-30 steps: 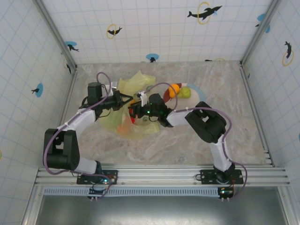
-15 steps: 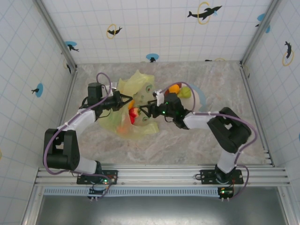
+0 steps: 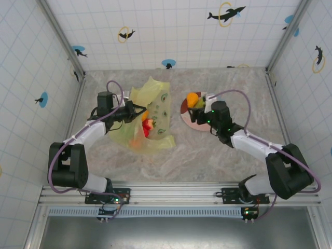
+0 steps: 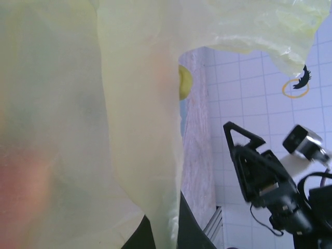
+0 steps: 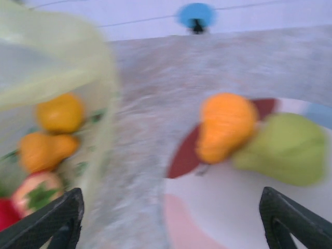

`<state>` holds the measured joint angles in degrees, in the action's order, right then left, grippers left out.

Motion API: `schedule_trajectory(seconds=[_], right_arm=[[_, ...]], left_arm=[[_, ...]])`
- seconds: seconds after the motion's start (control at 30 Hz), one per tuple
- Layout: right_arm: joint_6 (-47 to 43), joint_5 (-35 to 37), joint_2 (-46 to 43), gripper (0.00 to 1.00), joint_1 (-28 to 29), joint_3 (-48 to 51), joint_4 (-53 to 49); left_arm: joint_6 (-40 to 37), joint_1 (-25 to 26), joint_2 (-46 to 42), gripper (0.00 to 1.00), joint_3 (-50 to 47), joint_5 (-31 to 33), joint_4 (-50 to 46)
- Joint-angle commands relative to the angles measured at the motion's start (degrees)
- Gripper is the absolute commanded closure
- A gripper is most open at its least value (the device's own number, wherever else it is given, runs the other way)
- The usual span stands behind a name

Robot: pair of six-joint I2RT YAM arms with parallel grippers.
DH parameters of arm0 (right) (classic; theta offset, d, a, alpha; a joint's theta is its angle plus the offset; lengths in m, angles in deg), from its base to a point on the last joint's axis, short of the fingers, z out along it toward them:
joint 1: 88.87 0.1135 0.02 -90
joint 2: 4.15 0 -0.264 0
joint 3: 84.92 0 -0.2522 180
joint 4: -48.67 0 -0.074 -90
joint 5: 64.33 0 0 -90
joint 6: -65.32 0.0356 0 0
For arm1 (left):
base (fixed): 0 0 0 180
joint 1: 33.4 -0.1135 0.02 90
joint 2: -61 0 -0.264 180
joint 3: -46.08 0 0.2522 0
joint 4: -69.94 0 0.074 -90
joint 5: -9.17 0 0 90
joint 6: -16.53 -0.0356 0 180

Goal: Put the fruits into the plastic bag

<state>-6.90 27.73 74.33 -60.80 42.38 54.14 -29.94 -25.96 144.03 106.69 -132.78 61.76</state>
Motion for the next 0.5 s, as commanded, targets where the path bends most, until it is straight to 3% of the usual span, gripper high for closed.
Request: schedule_trajectory(seconds=[0.0,0.13,0.47], right_arm=[[6.3,7.6,2.8,0.06,-3.2,-3.6,-3.6],[7.6,8.7,9.4,0.01,-4.7,-9.6,-6.2],[8.0,4.4,23.9,0.03,-8.3,-21.1,-10.0]], left_arm=[[-0.4,-0.2,-0.2,1.00,-0.7,0.2,-0.7],[-0.3,-0.2,0.0,1.00,-0.8,0.3,-0.7],[-0.1,-0.2,-0.1,1.00,-0.8,0.1,-0.5]])
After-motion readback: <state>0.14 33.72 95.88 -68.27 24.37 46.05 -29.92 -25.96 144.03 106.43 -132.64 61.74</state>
